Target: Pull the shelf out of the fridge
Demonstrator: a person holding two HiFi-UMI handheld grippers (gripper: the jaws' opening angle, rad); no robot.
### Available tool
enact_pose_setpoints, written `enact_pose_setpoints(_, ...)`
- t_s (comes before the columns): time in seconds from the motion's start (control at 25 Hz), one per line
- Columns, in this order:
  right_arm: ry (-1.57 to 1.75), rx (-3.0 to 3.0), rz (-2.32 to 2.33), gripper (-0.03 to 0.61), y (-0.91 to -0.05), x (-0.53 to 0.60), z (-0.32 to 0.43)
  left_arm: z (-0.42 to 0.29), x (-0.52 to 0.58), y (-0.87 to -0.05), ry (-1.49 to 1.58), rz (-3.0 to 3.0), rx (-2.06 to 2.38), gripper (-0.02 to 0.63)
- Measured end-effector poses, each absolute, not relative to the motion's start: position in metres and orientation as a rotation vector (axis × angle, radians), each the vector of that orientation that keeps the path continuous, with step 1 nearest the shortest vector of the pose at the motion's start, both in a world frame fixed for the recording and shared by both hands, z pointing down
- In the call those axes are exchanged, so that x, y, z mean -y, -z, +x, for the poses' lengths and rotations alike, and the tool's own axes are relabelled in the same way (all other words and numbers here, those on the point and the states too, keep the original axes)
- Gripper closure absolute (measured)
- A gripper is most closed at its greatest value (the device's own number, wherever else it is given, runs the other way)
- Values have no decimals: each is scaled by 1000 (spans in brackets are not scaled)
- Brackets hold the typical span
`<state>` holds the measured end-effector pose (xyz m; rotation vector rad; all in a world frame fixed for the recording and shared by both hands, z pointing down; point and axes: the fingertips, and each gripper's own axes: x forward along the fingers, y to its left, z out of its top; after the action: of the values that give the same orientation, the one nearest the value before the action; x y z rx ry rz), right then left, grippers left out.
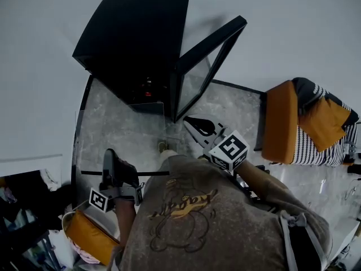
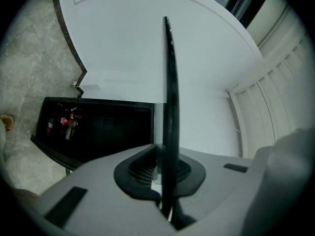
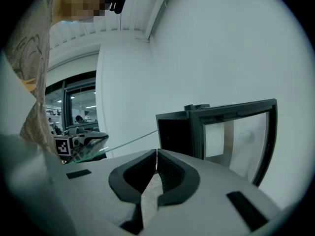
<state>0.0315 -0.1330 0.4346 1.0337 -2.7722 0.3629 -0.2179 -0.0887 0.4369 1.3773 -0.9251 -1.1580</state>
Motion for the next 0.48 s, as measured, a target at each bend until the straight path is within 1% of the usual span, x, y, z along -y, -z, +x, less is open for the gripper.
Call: enact_pose_setpoints(0.48,-384,2799,939,557,-433,127,35,-197,85,-436,1140,1406,934,600)
